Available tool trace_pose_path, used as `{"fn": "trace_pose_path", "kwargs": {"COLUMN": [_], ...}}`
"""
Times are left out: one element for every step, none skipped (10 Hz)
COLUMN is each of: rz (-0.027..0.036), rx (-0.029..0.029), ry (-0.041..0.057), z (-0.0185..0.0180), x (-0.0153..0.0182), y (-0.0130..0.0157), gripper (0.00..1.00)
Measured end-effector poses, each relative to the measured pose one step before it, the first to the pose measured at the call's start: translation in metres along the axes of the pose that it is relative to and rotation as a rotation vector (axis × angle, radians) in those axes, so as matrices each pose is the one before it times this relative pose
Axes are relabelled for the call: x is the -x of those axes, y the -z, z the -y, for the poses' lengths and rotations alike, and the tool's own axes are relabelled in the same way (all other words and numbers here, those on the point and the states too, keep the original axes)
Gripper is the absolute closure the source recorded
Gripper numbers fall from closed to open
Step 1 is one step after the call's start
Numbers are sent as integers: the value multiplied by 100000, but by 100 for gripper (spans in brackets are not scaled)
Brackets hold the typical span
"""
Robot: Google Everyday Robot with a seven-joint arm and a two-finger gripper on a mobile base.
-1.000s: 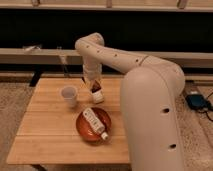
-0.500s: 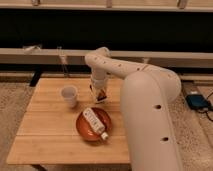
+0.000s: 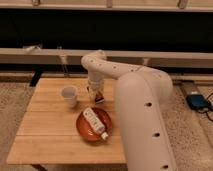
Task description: Place the eraser on the white sponge
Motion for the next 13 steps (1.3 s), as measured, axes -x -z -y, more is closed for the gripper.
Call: {"fn": "trace_pose_path", "kwargs": {"rz": [380, 433, -21, -3, -79, -20, 32, -15, 194, 250, 310, 462, 356], "rx": [398, 479, 381, 332, 234, 408, 204, 57, 136, 64, 139, 98, 45], "ry": [110, 124, -235, -426, -288, -338, -236, 62, 167, 52, -28, -11, 110], "z": [-231, -331, -504, -618, -402, -469, -233, -85, 2, -13, -83, -60, 24], "x": [-208, -436, -394, -303, -201, -277, -218, -155, -104, -20, 63, 50, -11], "y": [-217, -337, -137, -180, -87, -117, -113, -42, -127, -123, -104, -149, -106], "gripper": [100, 100, 100, 100, 100, 99, 93, 86, 74, 62, 55, 42, 32]}}
